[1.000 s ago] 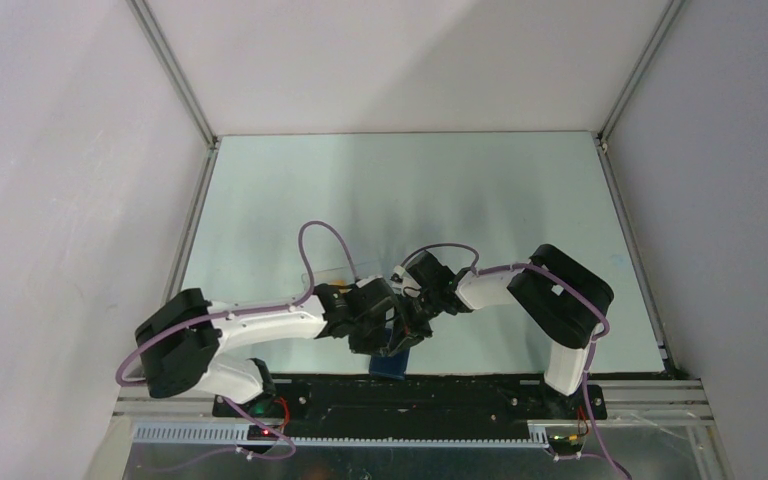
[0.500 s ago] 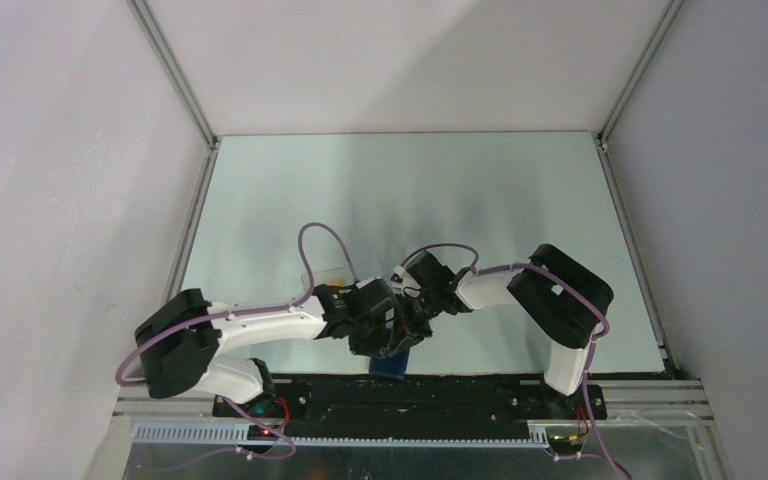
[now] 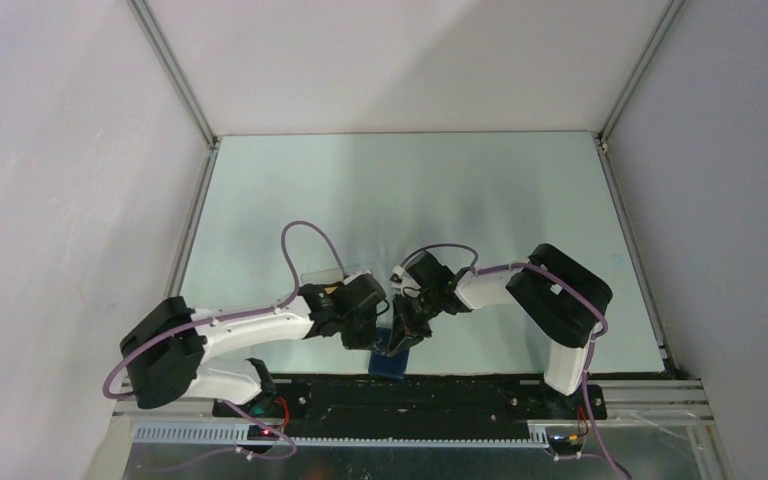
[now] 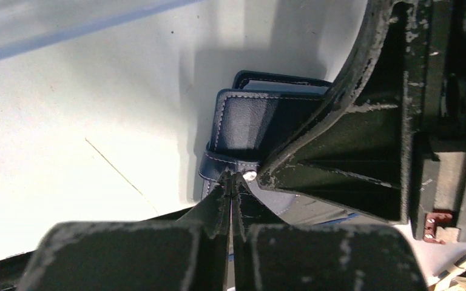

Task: Put the credit cards into the card holder
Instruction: Close the card holder at the corner of the board.

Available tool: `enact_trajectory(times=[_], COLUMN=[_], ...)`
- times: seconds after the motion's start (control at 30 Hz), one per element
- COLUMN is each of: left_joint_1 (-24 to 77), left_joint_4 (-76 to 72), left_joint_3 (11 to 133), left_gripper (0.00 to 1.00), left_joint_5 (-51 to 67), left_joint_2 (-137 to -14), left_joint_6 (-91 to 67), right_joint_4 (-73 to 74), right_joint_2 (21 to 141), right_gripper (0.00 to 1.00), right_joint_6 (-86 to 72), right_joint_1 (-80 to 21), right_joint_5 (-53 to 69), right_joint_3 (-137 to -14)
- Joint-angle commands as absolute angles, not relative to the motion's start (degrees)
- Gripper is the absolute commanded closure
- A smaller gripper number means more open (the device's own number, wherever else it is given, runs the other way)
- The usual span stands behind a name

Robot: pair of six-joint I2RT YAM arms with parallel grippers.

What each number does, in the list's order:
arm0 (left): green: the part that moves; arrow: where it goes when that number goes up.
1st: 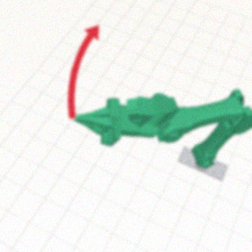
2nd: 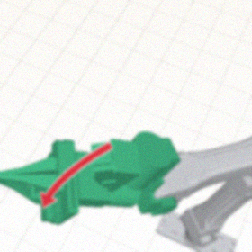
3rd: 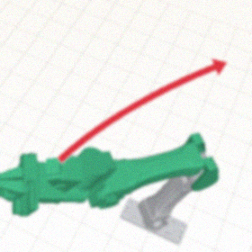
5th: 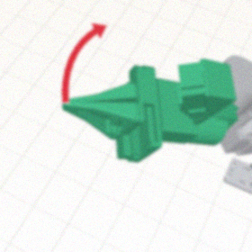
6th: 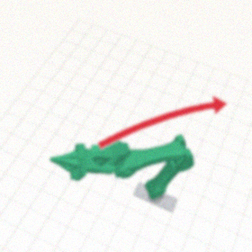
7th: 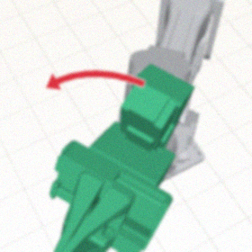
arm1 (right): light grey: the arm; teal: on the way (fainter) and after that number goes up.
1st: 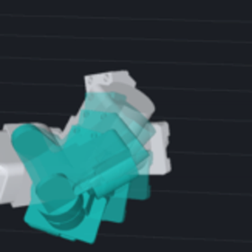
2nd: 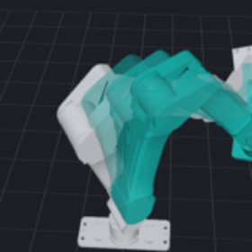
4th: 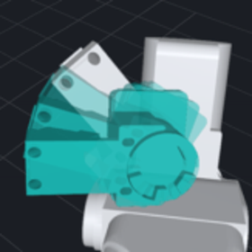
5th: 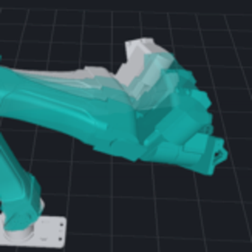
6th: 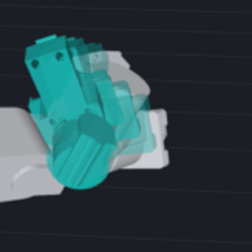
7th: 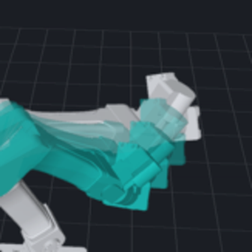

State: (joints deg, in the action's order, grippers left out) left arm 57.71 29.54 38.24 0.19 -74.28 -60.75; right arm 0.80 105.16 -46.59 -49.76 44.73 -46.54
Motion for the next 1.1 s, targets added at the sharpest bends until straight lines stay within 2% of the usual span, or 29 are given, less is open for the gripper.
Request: enact_trajectory(times=[0.0,1.07], left_joint_1=[57.76,58.44], left_joint_4=[28.21,25.34], left_joint_3=[39.89,39.97], left_gripper=[1.0,1.0], left_joint_5=[0.35,0.42], left_joint_2=[-75.72,-77.59], left_joint_6=[-58.55,-60.64], right_joint_4=[3.89,4.47], right_joint_2=[108.78,101.14], right_gripper=[1.0,1.0], right_joint_6=[-44.77,-46.15], right_joint_1=[-51.08,-50.71], right_joint_5=[35.33,34.94], right_joint_3=[-45.35,-45.35])
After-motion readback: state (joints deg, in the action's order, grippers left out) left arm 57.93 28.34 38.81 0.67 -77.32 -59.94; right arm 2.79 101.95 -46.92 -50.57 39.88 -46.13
